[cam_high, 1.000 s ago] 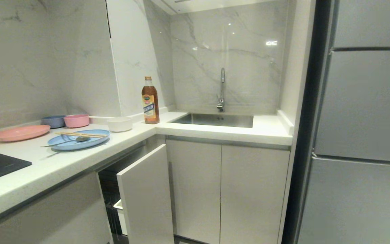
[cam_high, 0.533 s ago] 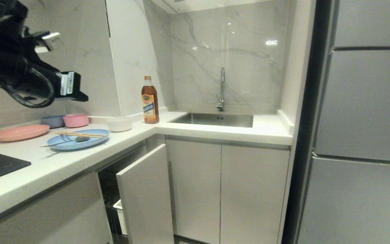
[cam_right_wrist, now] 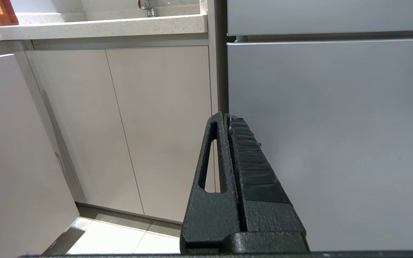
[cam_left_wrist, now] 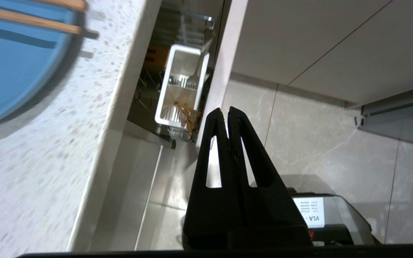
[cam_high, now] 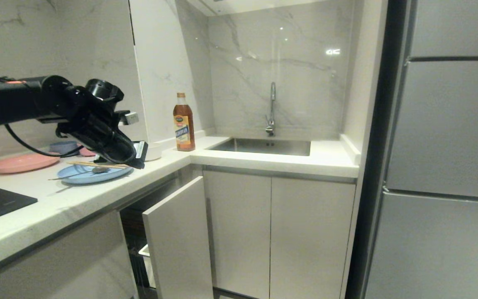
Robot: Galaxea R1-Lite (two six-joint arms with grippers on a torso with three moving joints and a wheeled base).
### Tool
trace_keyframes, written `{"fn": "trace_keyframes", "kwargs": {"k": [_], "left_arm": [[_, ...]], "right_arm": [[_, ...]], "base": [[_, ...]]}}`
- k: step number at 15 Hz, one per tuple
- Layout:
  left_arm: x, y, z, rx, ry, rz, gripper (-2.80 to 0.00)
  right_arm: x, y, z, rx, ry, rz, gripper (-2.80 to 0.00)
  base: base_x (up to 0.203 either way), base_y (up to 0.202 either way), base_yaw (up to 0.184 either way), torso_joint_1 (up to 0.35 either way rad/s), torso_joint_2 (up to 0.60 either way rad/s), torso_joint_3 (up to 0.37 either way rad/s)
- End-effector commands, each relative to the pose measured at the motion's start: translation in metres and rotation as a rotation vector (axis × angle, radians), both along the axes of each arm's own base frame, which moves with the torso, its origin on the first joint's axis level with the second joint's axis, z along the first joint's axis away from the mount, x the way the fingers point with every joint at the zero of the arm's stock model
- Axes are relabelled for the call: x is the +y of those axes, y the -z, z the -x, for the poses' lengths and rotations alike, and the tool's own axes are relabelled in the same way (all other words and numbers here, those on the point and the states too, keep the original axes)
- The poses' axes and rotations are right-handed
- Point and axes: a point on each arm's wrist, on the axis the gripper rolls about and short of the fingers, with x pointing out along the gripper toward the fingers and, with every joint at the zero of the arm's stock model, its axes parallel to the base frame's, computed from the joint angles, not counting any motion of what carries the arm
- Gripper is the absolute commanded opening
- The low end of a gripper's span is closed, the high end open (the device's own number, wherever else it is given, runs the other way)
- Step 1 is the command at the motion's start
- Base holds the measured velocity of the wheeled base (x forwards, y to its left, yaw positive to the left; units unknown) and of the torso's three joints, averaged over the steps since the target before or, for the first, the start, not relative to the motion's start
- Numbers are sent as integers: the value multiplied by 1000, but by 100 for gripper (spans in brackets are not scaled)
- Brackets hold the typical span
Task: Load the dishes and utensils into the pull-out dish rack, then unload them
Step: Open the cupboard
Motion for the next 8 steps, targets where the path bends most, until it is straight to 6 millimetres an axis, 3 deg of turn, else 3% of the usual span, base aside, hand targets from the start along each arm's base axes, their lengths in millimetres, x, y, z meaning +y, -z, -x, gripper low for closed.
{"fn": "trace_keyframes", "kwargs": {"k": [1,8], "left_arm": [[0,30,-16,77,-3,-4,-280],[1,87,-47,141,-5,-11,-280]], "right_arm": [[0,0,0,0,0,-1,-280],[0,0,0,0,0,-1,-280]], "base": [[0,0,0,0,0,0],[0,0,0,0,0,0]]}}
